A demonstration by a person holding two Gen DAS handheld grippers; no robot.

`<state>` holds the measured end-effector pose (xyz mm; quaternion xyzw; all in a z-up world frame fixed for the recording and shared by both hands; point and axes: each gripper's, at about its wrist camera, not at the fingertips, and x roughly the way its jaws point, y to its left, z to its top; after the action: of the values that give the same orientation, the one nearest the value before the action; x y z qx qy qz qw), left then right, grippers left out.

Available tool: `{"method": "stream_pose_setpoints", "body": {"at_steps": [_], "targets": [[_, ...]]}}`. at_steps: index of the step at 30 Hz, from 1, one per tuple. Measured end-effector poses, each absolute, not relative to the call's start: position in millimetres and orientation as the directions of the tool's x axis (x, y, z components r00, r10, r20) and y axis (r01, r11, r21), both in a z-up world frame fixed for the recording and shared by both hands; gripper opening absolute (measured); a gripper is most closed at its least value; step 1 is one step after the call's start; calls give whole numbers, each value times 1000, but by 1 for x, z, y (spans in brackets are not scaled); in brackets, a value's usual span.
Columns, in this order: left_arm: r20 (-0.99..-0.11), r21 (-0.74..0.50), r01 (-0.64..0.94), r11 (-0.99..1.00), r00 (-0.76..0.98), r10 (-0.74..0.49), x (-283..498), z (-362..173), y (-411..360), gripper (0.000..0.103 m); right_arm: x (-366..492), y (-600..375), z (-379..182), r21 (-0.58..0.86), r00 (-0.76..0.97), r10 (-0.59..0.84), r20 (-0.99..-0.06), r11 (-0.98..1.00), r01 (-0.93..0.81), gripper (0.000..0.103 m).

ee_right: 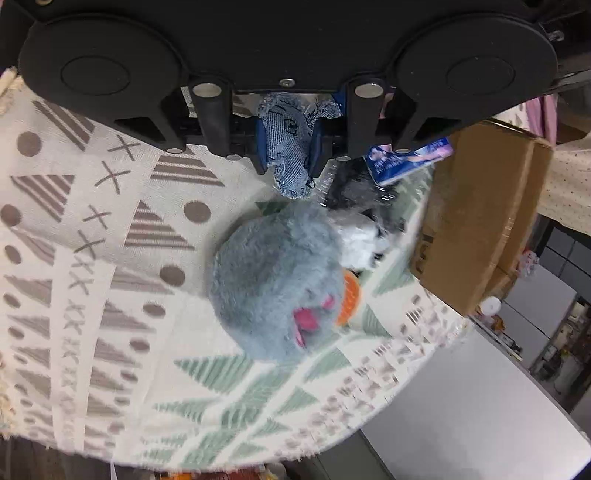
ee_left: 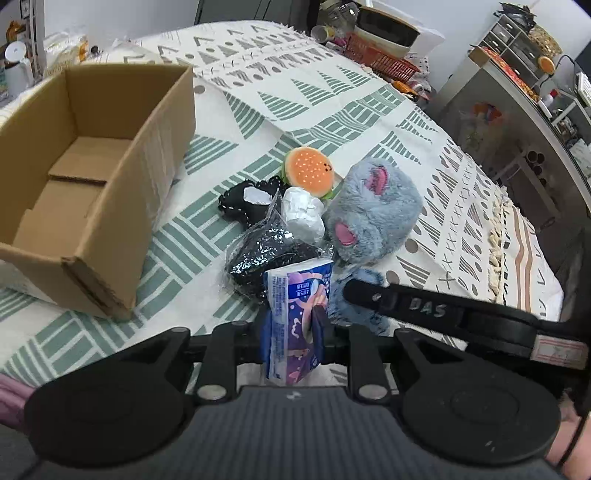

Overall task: Organize soft objects
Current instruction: 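Carry the tissue pack in the left tool while the right tool carries the denim cat over the box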

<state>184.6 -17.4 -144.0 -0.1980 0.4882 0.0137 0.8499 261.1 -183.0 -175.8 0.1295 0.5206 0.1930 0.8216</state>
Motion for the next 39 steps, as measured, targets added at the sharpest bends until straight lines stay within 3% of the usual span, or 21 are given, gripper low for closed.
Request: {"method": "stream_pose_setpoints", "body": {"at_steps": [21, 39], "targets": [[-772, -346, -188, 919, 613, -165, 164, -68, 17, 22, 226, -175, -83, 429, 557, 471, -684, 877, -215, 23], [-740, -360, -253, 898, 664, -109, 169, -32, 97, 22, 233, -100, -38, 432, 553, 518, -653, 854, -291, 23]]}}
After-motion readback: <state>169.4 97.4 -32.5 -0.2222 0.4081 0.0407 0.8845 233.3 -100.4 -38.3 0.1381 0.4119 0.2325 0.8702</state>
